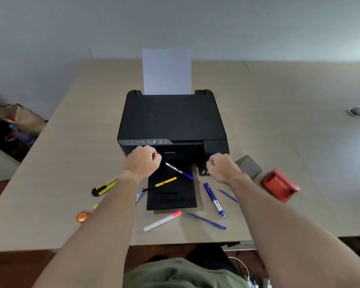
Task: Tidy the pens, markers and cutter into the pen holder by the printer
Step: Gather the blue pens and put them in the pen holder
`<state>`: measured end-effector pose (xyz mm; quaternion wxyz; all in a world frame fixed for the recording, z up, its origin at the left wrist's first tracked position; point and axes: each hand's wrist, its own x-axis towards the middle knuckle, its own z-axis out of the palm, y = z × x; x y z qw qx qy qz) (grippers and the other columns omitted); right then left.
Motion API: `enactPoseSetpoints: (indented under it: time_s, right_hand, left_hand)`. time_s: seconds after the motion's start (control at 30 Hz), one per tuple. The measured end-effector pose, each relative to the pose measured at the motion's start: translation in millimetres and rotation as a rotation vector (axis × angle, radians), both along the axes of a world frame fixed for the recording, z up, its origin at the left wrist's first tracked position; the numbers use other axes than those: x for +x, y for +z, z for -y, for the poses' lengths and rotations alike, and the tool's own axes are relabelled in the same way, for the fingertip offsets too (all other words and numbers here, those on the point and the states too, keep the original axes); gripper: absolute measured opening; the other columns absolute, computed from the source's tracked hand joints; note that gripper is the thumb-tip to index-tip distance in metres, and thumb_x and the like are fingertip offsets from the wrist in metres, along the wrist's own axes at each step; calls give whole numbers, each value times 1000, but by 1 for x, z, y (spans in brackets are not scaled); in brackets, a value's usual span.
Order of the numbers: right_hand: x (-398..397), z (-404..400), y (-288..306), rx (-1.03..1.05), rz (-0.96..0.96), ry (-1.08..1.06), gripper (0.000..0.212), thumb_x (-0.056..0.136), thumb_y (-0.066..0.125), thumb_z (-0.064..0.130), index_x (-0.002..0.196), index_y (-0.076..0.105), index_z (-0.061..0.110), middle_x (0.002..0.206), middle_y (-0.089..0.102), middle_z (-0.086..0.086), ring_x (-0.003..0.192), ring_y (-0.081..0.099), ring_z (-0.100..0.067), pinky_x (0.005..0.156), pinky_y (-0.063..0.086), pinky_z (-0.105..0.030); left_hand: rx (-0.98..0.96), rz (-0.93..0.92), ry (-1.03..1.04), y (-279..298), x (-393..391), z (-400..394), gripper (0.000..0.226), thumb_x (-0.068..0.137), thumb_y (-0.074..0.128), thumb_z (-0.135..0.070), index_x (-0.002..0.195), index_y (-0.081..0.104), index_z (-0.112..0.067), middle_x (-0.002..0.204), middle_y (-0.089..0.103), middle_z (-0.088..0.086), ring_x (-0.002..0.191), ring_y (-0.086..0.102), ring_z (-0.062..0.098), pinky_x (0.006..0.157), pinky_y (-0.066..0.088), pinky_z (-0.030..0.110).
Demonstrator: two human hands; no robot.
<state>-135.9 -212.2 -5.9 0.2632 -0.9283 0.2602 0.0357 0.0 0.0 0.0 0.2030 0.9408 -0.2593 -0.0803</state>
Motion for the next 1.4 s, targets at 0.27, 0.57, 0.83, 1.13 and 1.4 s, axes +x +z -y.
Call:
enactPoseSetpoints:
  time_s: [0.27,0.57,0.83,1.13,1.4]
  right_hand:
    - [8,-56,-41,77,-147,149,24,83,50,9,101,66,7,113,58,-13,99,57,-30,91,50,-43]
    - [24,-82,-72,-69,-263,228,49,90,47,14,138,42,11,154,24,-16,138,25,-35,114,24,-46]
    - [34,-75,-70,-186,-192,133,31,85,57,0,115,58,10,118,57,-10,112,52,-29,101,42,-39]
    - [3,-53,-61,-23,-70,-102,20,77,49,3,93,42,14,85,58,-5,73,55,-26,67,43,-33]
    - [-49,-15,-45,15,-132,-264,10,74,50,8,78,47,16,76,54,-1,62,47,-21,51,36,-29]
  left_hand:
    - [218,15,50,-60,-33,-25,18,94,52,-24,96,67,-14,91,66,6,85,65,29,66,49,34]
    - [329,-61,113,-85,-30,-39,22,98,53,-25,114,57,-12,111,63,8,102,64,32,79,51,39]
    - [160,-151,-2,-97,-16,-42,18,93,63,-18,111,69,-18,104,69,6,95,64,27,77,52,36]
    - [-111,52,-228,-75,-8,-35,9,92,60,-20,94,69,-20,87,65,-7,78,59,10,63,46,18]
    - [-270,37,-384,-47,-34,48,14,85,54,-21,76,65,-20,69,55,-12,62,51,9,56,39,22]
